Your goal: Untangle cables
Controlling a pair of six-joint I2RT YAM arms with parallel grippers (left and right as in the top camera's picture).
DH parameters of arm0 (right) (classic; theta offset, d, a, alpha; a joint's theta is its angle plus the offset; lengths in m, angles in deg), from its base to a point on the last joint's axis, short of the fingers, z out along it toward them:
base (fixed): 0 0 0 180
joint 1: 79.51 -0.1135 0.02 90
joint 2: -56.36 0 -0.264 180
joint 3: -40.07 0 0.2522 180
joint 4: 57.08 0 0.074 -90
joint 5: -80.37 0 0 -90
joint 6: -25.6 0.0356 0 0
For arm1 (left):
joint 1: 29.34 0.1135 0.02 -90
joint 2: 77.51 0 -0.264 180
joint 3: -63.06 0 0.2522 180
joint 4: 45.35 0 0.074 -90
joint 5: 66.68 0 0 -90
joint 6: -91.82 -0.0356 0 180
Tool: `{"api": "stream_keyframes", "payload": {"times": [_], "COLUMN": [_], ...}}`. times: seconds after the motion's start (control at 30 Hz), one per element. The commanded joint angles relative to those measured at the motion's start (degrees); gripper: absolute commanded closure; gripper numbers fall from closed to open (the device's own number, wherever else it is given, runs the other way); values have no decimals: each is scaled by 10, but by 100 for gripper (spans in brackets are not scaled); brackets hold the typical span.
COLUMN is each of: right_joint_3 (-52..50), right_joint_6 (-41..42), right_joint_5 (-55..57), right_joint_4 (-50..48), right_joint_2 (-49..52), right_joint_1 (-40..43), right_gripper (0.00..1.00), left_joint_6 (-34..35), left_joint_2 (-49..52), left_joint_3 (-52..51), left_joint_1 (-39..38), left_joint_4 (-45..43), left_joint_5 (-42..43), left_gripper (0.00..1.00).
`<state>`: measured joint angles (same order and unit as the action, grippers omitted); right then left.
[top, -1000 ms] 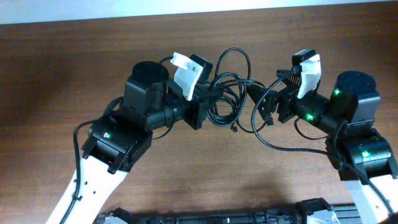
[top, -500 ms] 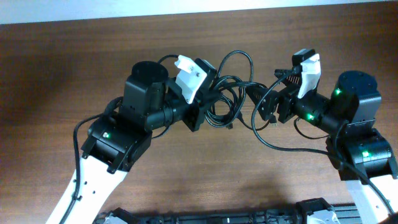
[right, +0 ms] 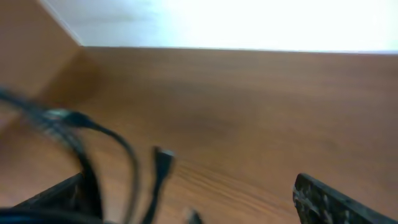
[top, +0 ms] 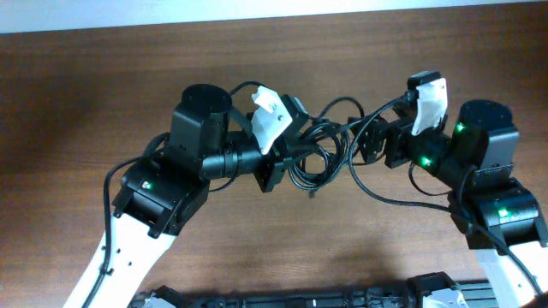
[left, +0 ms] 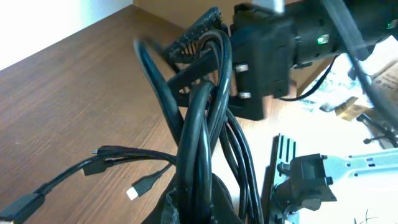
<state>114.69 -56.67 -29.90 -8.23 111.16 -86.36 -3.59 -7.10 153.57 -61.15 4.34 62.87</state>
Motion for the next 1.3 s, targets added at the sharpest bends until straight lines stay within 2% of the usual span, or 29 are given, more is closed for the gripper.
{"api": "stream_keyframes", "payload": {"times": [0.0, 0.2, 0.43, 0.9, 1.07, 1.27], "right_joint_3": [2, 2, 2, 2, 2, 2], "right_joint_6": [1, 1, 0, -6, -9, -42], "right_joint_5": [142, 249, 316, 405, 388, 263], "right_joint_4": [32, 68, 85, 93, 96, 108], "right_joint_2": [-1, -1, -1, -1, -1, -1], "right_joint_1": [2, 2, 2, 2, 2, 2], "right_gripper": [1, 1, 1, 1, 1, 1], "left_joint_6": [-47, -55, -129, -129, -129, -129], "left_joint_2": [-14, -43, -71, -76, -75, -75], "left_joint_3": [7, 7, 7, 7, 7, 7], "left_joint_1": [-2, 10, 14, 14, 14, 14], "left_joint_4": [-7, 5, 28, 82, 82, 82], "left_joint_5": [37, -57, -72, -232, -229, -229], "left_gripper": [100, 100, 100, 100, 100, 100]}}
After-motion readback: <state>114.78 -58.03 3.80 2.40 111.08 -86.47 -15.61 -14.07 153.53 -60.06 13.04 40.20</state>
